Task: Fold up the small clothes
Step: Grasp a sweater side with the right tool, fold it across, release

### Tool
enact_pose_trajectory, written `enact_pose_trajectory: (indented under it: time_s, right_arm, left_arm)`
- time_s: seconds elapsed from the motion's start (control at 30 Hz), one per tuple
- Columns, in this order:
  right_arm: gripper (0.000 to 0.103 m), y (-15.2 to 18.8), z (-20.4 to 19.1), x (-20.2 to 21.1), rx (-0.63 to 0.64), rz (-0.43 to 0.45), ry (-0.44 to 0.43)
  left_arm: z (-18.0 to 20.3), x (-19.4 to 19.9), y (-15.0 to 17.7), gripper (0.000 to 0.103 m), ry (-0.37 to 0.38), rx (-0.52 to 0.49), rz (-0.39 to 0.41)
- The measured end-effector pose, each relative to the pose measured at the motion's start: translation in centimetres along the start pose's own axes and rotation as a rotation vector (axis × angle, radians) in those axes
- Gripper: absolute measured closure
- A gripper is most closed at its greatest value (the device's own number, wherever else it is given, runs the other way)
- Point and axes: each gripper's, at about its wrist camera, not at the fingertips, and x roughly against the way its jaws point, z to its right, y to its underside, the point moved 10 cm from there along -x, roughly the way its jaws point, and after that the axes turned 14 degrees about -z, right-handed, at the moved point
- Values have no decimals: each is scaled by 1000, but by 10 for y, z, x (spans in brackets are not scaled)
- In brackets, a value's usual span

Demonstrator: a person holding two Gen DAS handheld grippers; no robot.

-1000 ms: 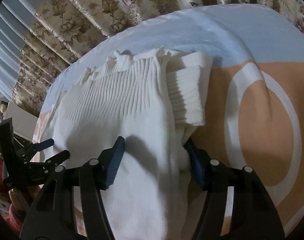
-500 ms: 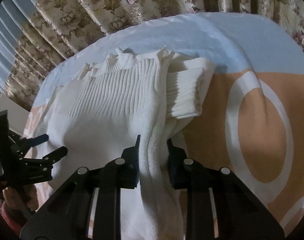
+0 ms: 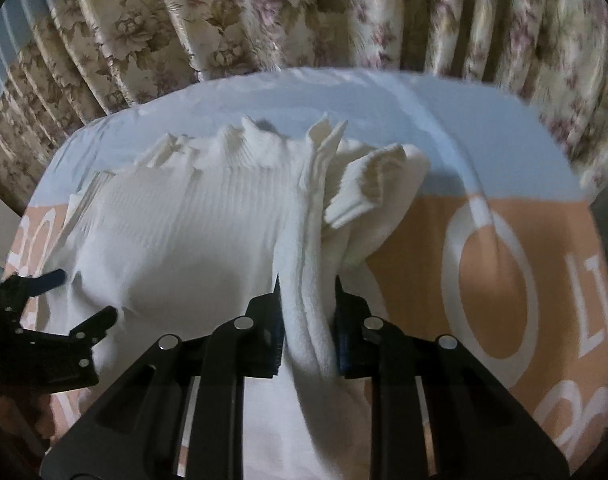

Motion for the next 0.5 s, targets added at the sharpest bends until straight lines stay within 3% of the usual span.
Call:
enact_pose_trajectory:
  time_s: [0.2,0.5]
  right_arm:
    - [84,-17,-68,10,74,20,20]
    - [84,-29,-200,-9,253,-16,23]
  left_arm:
    - [-60,18,15,3,-16,-14,35]
    - [-152,26,36,3,-50,86,58]
